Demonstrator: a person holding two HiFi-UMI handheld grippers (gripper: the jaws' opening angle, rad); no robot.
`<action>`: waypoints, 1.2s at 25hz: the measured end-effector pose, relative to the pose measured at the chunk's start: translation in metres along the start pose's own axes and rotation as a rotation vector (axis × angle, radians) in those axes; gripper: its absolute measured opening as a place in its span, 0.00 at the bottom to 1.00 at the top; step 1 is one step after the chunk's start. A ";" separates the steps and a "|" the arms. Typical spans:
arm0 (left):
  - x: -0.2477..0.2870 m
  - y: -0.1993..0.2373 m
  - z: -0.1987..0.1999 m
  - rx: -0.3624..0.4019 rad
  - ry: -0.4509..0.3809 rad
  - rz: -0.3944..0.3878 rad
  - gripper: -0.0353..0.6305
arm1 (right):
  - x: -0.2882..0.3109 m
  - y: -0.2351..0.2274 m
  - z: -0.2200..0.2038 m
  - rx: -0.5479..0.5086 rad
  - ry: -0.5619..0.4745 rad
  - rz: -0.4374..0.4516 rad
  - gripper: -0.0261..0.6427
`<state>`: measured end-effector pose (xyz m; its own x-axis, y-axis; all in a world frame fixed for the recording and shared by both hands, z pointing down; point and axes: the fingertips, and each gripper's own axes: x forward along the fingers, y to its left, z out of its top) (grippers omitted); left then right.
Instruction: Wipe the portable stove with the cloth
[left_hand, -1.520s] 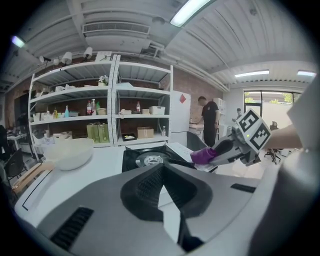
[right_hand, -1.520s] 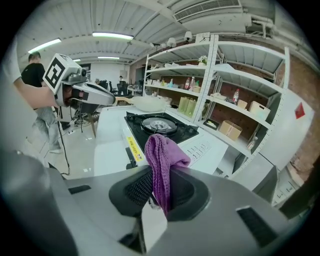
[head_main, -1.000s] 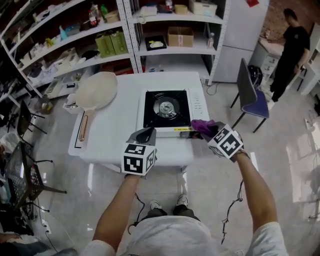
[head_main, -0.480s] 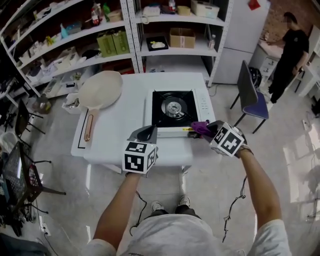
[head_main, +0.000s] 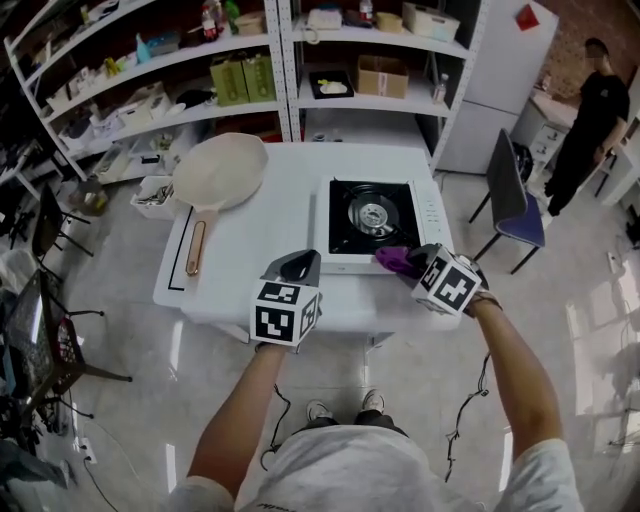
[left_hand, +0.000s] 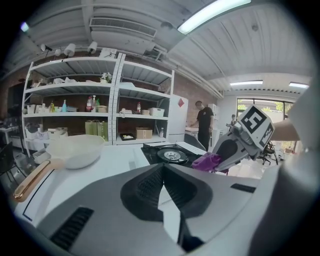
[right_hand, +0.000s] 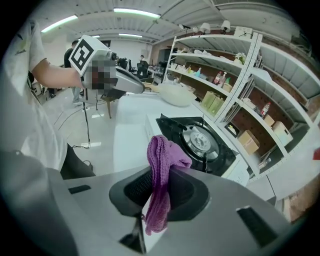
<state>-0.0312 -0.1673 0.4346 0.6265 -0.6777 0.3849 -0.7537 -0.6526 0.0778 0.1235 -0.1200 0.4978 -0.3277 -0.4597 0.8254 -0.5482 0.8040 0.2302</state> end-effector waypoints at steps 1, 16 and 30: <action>-0.002 0.003 -0.001 -0.004 0.000 0.001 0.06 | 0.003 0.003 0.005 -0.001 -0.003 0.006 0.13; -0.023 0.059 -0.006 -0.042 -0.018 0.018 0.06 | 0.046 0.035 0.092 -0.037 -0.045 0.094 0.14; -0.041 0.092 -0.009 -0.059 -0.036 0.050 0.06 | 0.063 0.055 0.147 -0.027 -0.115 0.173 0.14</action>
<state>-0.1281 -0.1970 0.4344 0.5935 -0.7214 0.3567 -0.7940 -0.5973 0.1133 -0.0401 -0.1602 0.4868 -0.5013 -0.3529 0.7901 -0.4557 0.8839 0.1056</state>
